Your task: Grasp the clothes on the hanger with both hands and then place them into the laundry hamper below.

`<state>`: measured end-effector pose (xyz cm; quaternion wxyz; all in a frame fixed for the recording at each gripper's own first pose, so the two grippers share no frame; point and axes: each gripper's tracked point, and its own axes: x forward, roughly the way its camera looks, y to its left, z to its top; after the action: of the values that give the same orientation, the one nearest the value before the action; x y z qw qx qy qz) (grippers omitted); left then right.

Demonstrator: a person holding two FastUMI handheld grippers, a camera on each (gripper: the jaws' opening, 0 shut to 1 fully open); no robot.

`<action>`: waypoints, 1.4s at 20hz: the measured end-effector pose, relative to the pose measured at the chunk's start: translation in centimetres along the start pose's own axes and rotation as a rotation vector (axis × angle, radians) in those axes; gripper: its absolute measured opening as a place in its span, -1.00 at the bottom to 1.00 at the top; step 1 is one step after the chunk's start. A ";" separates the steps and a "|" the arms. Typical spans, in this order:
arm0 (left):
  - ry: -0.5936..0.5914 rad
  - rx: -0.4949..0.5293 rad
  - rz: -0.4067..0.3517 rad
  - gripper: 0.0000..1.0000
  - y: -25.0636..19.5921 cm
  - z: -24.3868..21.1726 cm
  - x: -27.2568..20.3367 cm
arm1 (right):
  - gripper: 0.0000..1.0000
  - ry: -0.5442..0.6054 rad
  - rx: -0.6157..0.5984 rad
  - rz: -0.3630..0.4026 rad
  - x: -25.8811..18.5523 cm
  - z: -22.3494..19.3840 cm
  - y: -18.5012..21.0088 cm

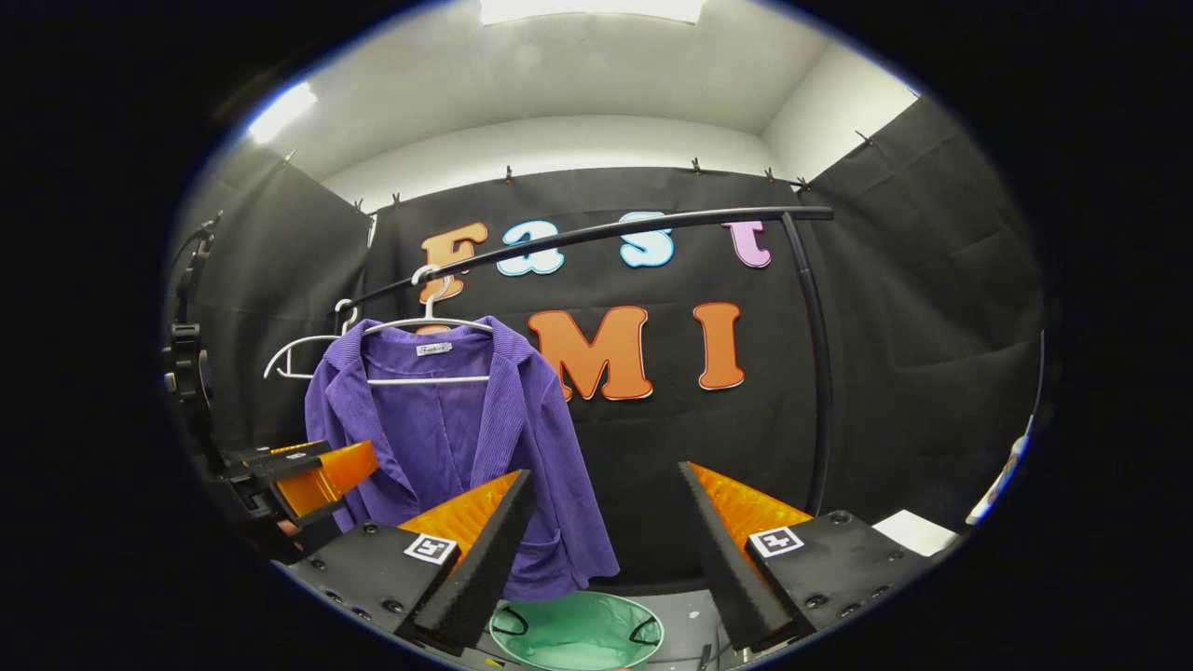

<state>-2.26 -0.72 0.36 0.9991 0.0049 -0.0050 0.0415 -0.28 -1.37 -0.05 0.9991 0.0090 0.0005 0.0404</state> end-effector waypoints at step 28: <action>-0.003 0.103 0.203 0.94 10.3 -3.0 7.1 | 0.86 0.144 0.040 0.173 27.6 -9.6 15.5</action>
<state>4.01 10.17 -2.47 0.9882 0.0557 -0.0046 0.1429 26.01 16.44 -9.34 0.9889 0.0262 0.0721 0.1269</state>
